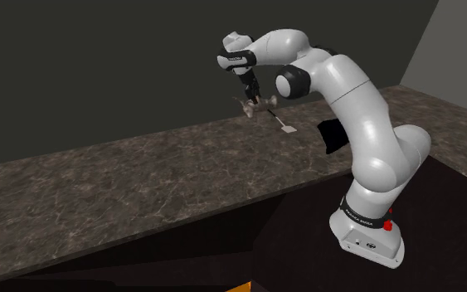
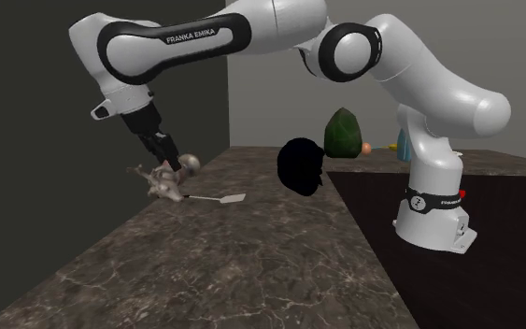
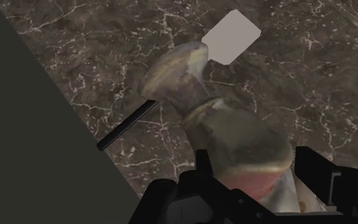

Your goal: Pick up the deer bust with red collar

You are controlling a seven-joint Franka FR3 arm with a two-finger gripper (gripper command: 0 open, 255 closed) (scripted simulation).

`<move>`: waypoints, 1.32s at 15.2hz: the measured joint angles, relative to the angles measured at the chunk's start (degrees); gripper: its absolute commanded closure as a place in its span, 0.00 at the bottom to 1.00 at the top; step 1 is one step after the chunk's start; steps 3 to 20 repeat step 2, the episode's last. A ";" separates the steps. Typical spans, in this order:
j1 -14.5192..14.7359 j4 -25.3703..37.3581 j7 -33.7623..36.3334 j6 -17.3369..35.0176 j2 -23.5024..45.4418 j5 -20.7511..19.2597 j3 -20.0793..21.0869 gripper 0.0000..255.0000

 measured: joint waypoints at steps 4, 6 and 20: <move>-0.06 0.39 -0.31 -0.79 -0.48 -0.07 -0.09 1.00; -0.06 0.39 -0.31 -0.79 -0.48 -0.07 -0.09 1.00; -0.06 0.39 -0.31 -0.79 -0.48 -0.07 -0.09 1.00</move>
